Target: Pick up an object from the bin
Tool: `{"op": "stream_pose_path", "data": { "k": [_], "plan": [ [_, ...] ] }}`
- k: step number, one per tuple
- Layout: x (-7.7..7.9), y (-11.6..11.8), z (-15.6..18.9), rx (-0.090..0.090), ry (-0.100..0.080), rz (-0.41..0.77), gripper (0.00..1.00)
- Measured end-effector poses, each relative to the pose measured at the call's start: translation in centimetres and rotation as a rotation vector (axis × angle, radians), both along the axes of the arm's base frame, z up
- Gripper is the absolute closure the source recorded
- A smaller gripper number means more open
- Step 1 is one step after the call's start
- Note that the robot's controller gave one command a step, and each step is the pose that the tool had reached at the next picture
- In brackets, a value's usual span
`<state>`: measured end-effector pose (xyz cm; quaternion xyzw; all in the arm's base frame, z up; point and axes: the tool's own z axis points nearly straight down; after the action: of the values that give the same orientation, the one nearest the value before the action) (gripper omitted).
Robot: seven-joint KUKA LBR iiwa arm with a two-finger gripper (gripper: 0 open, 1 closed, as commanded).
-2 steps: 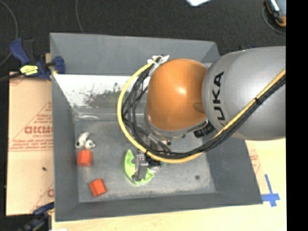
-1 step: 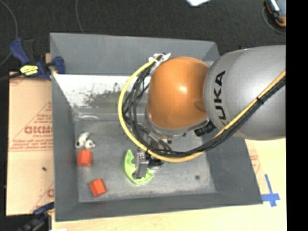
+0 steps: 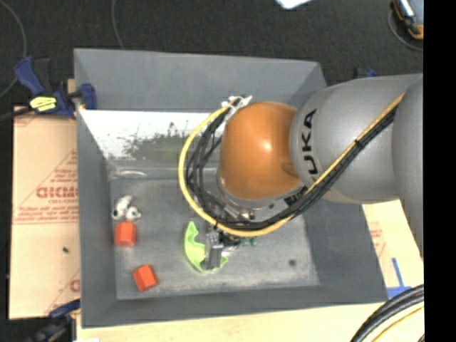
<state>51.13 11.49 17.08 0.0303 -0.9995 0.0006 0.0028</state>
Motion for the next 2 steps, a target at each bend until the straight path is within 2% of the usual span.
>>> {"op": "stream_pose_path", "data": {
  "k": [1, 2],
  "plan": [
    [-0.1, -0.9, -2.4, 0.003, -0.01, 0.203, 0.0],
    [0.5, -3.5, -6.2, 0.001, 0.001, 0.215, 0.0]
  ]
}}
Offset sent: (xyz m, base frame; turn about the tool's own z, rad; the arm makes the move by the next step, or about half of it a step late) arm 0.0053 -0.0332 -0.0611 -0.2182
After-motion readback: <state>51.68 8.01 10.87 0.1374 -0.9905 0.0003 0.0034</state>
